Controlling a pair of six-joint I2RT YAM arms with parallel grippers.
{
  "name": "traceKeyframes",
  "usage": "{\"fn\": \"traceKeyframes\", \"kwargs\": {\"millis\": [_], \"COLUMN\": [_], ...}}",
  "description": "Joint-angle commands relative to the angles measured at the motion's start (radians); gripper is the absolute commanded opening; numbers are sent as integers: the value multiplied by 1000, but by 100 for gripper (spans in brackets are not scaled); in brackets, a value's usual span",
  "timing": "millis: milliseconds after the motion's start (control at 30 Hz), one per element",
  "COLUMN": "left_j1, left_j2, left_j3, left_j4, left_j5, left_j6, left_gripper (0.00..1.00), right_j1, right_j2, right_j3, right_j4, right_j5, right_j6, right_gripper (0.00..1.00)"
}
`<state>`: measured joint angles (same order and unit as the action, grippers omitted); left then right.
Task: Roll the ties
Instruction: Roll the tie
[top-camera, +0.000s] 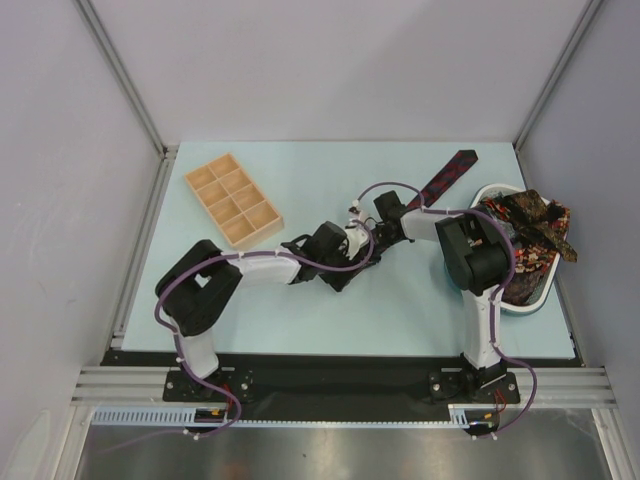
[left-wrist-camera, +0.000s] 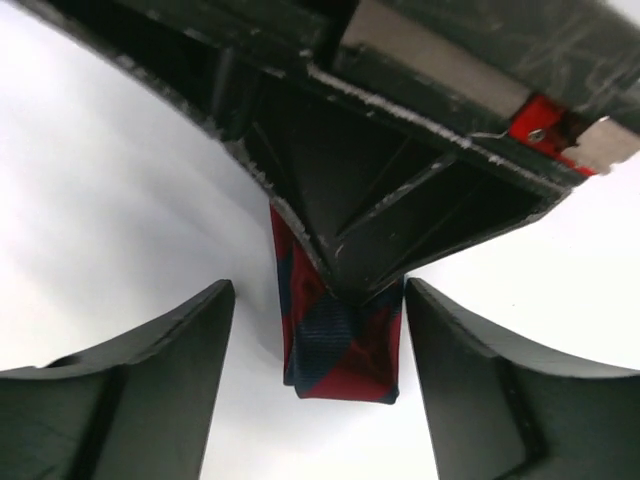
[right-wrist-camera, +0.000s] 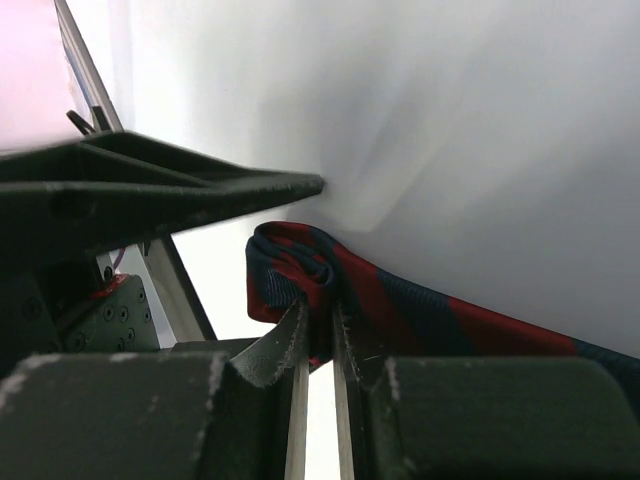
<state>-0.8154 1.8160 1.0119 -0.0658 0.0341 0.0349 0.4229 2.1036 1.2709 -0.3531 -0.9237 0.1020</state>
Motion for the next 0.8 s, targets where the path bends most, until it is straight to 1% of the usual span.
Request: {"fn": "traceKeyframes", "kwargs": {"millis": [0,67,133,167,200,233,267,333,400,433,567,767], "left_j1": [-33,-41,-45,-47,-51,-54,-62,-82,-87,-87,-87,-88], "left_j2": [22,25,26,26,26,25,23,28,34,40,48,36], "left_j3": [39,42,31,27,14,14,10,5,5,7,10,2], "left_j4": [-9,-26,-43,-48,-57,-60,-65,-74,-84,-89,-98,-101], "left_j5": [30,15,20,27,44,44,43,30,12,12,3,-2], "left_j6": [36,39,34,31,31,33,36,42,42,39,39,34], "left_gripper": [70,65,63,62,58,56,53,48,46,43,36,34], "right_j1": [2,-1,-1,-1,-1,-1,0,-1,-1,-1,-1,-3], "right_j2": [-20,-28,-33,-33,-36,-39,-45,-69,-97,-103,-117,-142], "right_j3": [-22,-28,-31,-31,-36,-41,-47,-68,-80,-85,-96,-105], "right_j4": [23,31,37,39,43,48,55,77,85,91,97,86], "right_j5": [72,77,85,86,91,91,91,98,115,129,149,198], "right_j6": [1,8,13,18,24,24,30,45,53,54,61,61], "right_gripper": [12,14,17,20,24,24,28,32,36,38,39,41]}}
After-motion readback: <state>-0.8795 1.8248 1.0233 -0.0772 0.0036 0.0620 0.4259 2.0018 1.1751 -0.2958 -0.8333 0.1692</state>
